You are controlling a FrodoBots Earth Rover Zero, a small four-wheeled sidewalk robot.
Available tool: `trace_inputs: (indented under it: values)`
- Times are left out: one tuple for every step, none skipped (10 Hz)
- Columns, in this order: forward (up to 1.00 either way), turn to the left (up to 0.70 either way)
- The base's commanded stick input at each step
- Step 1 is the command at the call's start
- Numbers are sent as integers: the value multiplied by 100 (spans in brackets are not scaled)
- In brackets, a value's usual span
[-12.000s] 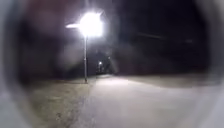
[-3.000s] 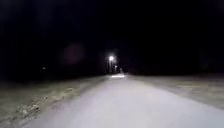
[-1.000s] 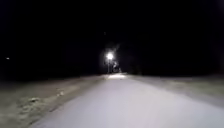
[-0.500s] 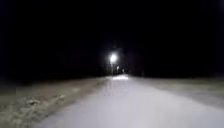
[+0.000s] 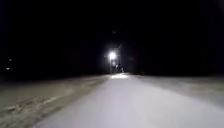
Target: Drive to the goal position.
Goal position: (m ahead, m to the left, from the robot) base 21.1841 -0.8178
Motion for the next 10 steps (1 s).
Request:
trace_inputs:
  values:
    - [100, 0]
    - [100, 0]
    - [100, 0]
    - [100, 0]
    - [100, 0]
    - [100, 0]
    - [100, 0]
    - [100, 0]
    - [100, 0]
    - [100, 0]
